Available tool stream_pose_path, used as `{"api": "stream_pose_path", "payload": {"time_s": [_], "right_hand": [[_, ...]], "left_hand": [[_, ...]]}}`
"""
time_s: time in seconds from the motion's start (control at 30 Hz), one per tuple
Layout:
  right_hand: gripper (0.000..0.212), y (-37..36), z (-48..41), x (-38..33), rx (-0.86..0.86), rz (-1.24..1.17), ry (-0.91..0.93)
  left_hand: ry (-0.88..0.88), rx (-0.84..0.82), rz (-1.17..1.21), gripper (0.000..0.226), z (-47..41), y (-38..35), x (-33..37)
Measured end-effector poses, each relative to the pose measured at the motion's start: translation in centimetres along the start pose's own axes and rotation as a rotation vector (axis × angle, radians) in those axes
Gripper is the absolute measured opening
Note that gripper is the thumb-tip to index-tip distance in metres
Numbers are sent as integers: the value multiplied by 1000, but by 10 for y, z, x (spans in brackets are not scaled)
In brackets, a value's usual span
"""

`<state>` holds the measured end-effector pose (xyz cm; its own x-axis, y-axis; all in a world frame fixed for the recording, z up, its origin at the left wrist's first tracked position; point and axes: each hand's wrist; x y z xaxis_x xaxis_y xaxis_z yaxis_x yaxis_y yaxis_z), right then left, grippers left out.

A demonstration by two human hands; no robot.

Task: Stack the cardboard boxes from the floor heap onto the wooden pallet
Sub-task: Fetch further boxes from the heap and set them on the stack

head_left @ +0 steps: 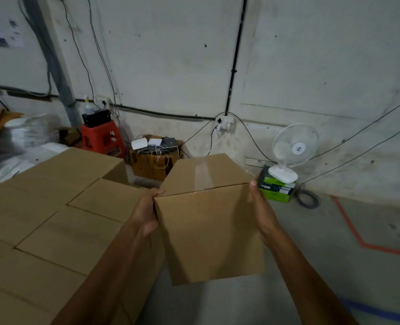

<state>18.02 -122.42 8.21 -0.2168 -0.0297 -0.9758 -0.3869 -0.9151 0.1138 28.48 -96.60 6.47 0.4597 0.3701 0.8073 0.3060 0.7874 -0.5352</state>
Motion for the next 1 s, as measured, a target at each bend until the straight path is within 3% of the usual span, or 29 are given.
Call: {"api": "stream_pose_path", "payload": {"time_s": [0.07, 0.17, 0.4, 0.57, 1.0], "right_hand": [[107, 19, -65, 19, -116, -65, -109], [111, 32, -138, 23, -257, -146, -305], [62, 12, -289, -23, -192, 18, -351], [32, -8, -402, -35, -248, 80, -334], [57, -88, -651, 5, -658, 239, -430]], "left_hand": [[-58, 35, 21, 21, -34, -4, -8], [-143, 46, 10, 30, -89, -7, -14], [-240, 157, 20, 43, -241, 7, -15], [-256, 309, 27, 44, -321, 19, -5], [-289, 866, 119, 25, -468, 33, -11]]}}
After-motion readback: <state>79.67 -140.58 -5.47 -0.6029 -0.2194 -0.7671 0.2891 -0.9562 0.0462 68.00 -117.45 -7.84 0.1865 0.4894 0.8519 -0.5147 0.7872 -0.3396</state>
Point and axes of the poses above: each hand's wrist, its own z-axis away from the middle knuckle, its own y-axis out of the back of the hand, x = y × z, and after that the axes turned 8 degrees about -x, right-handed
